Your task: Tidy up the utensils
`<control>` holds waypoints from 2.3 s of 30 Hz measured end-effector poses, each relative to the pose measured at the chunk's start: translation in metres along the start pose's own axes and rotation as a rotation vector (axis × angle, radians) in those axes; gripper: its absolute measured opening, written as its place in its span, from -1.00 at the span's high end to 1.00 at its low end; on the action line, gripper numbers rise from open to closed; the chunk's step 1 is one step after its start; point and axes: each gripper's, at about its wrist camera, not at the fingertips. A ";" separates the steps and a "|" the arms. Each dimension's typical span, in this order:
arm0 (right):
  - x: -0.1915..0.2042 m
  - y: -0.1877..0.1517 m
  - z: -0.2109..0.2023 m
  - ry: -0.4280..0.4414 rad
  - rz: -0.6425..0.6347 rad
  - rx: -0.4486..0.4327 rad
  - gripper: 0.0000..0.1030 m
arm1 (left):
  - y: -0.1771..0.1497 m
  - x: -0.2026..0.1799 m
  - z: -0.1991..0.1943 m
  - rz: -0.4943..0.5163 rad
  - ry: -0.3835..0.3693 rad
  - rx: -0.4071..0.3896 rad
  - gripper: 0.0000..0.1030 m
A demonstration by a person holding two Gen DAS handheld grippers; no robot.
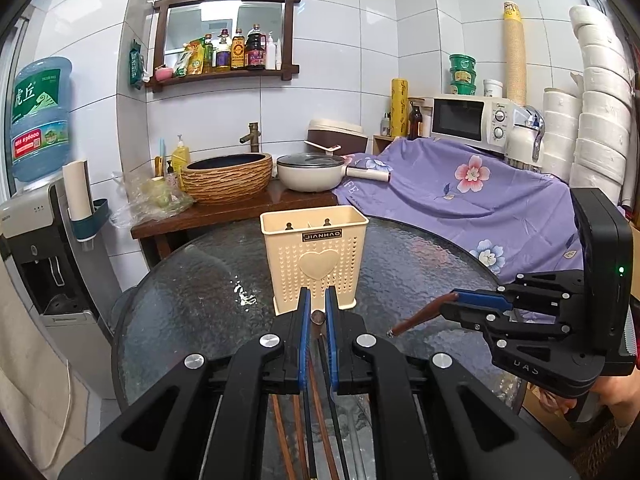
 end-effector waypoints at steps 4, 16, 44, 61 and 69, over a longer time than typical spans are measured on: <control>-0.002 0.003 0.000 0.006 -0.001 0.003 0.73 | 0.006 0.006 0.003 -0.001 0.001 0.000 0.86; -0.002 0.009 -0.004 0.012 -0.016 0.001 0.73 | 0.011 0.007 0.007 0.009 -0.006 0.007 0.86; -0.007 0.017 -0.004 0.036 -0.006 0.014 0.76 | 0.025 0.003 0.012 0.042 -0.014 0.008 0.86; -0.017 0.018 0.022 0.061 0.045 0.060 0.90 | 0.035 0.003 0.018 0.051 -0.019 0.008 0.86; -0.022 0.000 0.052 0.056 0.058 0.147 0.89 | 0.034 0.003 0.018 0.051 -0.015 0.007 0.86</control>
Point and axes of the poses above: each gripper's, at about its wrist camera, not at the fingertips, and z roughly the way its jaws point, x to its left, y to its top, and after that the axes turned 12 degrees about z, right-handed
